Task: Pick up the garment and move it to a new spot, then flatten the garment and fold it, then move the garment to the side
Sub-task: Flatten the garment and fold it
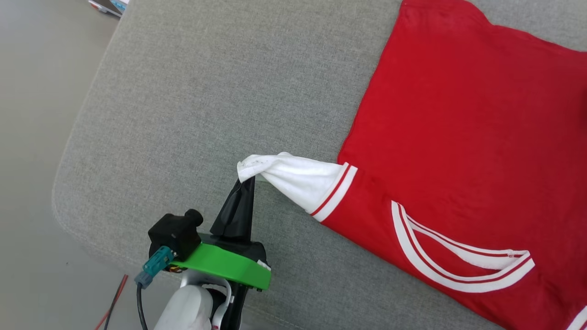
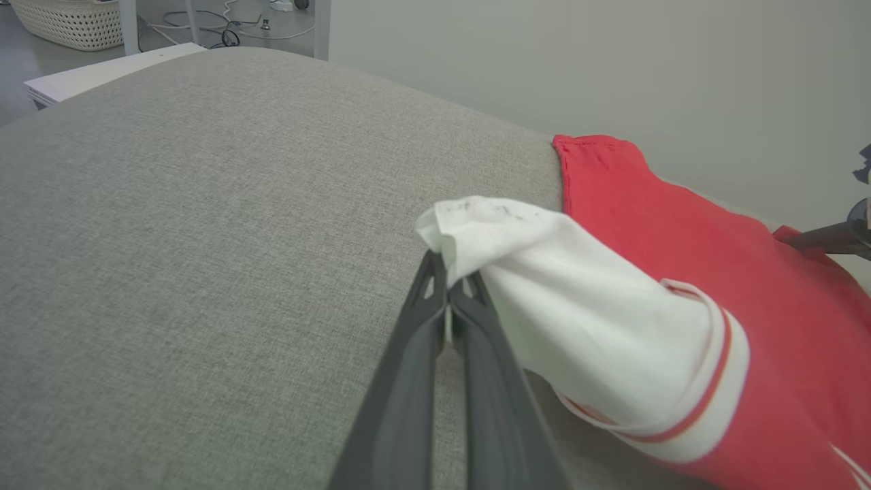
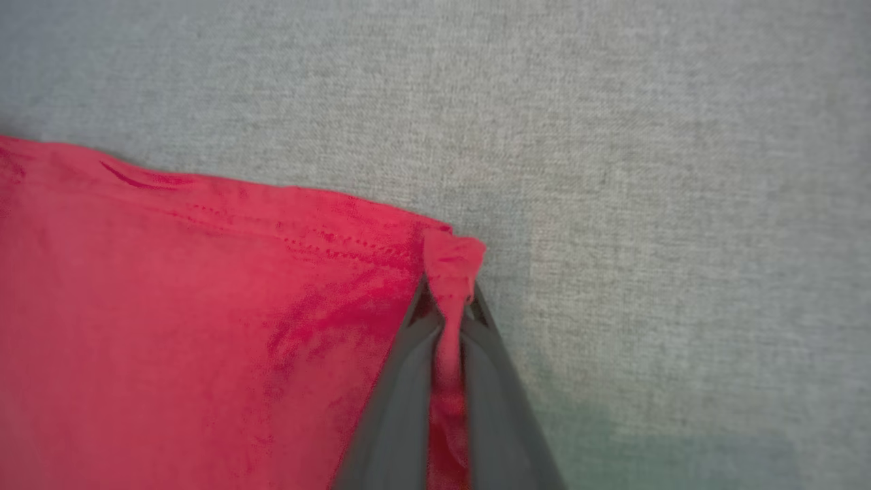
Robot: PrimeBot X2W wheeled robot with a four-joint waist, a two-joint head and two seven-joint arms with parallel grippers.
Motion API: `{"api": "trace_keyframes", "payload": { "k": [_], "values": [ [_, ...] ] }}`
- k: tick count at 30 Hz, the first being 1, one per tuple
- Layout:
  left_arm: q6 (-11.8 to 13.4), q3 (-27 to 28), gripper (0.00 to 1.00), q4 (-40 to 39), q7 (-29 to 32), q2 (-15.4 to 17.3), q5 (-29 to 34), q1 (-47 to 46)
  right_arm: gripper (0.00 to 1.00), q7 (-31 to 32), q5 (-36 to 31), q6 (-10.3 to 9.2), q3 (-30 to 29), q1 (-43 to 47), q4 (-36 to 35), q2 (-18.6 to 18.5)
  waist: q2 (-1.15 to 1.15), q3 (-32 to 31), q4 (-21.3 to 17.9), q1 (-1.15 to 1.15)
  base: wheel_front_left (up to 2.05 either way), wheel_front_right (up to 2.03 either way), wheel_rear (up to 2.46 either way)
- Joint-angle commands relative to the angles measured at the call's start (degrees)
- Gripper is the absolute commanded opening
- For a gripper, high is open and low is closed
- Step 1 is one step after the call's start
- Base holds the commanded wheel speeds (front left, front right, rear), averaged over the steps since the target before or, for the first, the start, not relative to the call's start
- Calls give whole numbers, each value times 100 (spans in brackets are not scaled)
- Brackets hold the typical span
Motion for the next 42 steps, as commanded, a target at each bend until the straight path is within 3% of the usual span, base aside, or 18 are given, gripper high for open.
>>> {"api": "trace_keyframes", "payload": {
  "k": [1,12,18,24,29,36,42],
  "values": [
    [-44,56,0,35,-33,-31,66,24,0,172,23,2,67,438,328,136,0,-180,-63,0,0,0,0],
    [96,231,0,301,81,153,92,434,0,-107,157,2,323,875,-45,-305,0,-1261,-604,0,0,0,0],
    [253,349,0,237,236,289,23,766,0,-212,566,2,325,1936,-683,-527,0,-1690,-1039,0,0,0,0],
    [348,490,0,214,375,462,-64,1030,0,-412,1052,2,-223,3564,-1606,-473,0,-1991,-1455,0,0,0,0],
    [416,549,0,208,511,569,-107,1167,0,-450,1198,2,-1012,4999,-2499,-136,0,-2044,-1769,0,0,0,0],
    [391,597,0,323,609,672,-201,1162,0,-223,903,2,-2108,6524,-3984,1159,0,-1969,-2087,0,0,0,0],
    [403,639,0,380,636,734,-248,1115,0,123,590,2,-2536,7022,-4999,2061,0,-1909,-2235,0,0,0,0]
  ]
}}
